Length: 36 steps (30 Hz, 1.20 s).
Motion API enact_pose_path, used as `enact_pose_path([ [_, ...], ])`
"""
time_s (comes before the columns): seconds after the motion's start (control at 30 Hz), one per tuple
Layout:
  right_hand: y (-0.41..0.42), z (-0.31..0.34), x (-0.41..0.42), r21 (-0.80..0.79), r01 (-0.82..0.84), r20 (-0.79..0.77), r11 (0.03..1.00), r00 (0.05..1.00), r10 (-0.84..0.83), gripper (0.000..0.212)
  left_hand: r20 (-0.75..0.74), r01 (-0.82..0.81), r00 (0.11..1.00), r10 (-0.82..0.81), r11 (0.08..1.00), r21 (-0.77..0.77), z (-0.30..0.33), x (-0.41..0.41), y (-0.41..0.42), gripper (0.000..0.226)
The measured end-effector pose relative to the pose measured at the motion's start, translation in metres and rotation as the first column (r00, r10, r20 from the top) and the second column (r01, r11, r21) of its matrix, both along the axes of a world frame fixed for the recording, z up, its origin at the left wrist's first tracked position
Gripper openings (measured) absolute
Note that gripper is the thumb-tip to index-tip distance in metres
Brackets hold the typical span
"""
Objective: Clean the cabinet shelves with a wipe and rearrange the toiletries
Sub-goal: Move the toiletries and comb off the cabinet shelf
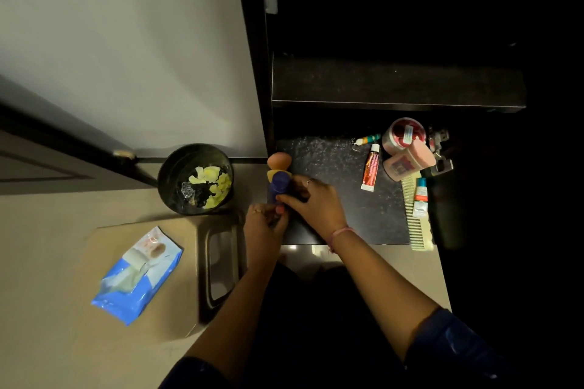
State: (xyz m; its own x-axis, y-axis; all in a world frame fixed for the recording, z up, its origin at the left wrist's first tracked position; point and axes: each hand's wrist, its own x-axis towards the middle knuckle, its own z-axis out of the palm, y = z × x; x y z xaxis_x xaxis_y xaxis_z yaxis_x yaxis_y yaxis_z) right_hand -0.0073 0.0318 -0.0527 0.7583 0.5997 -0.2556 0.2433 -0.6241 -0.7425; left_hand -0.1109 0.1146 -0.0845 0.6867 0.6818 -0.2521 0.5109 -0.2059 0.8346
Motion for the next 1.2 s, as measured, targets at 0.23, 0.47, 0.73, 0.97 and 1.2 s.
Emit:
enact_pose_path([
  [0.23,-0.003,-0.006,-0.005,-0.035,0.012,0.036,0.999,0.999,-0.011,0.045,0.030,-0.040,0.999,0.043,0.997,-0.069,-0.011,-0.004,-0.001,0.016],
  [0.47,-0.007,-0.008,-0.008,0.019,0.036,-0.022,0.999,0.999,-0.036,0.050,0.008,-0.029,1.000,0.029,0.998,-0.050,-0.011,-0.001,-0.002,0.029],
  [0.73,-0.032,-0.007,-0.009,0.057,0.073,-0.022,0.996,0.997,-0.072,0.041,-0.076,-0.052,0.996,0.051,0.999,-0.013,-0.012,-0.011,-0.004,0.034],
  [0.97,-0.107,0.010,0.006,0.290,0.604,0.163,0.743,0.733,-0.660,0.029,-0.138,-0.177,0.979,0.152,0.966,-0.190,-0.006,-0.023,-0.036,0.037],
  [1.2,-0.149,0.022,0.074,0.190,0.722,0.297,0.665,0.603,-0.740,0.062,-0.114,-0.094,0.991,0.068,0.966,-0.239,-0.001,-0.018,-0.082,0.035],
])
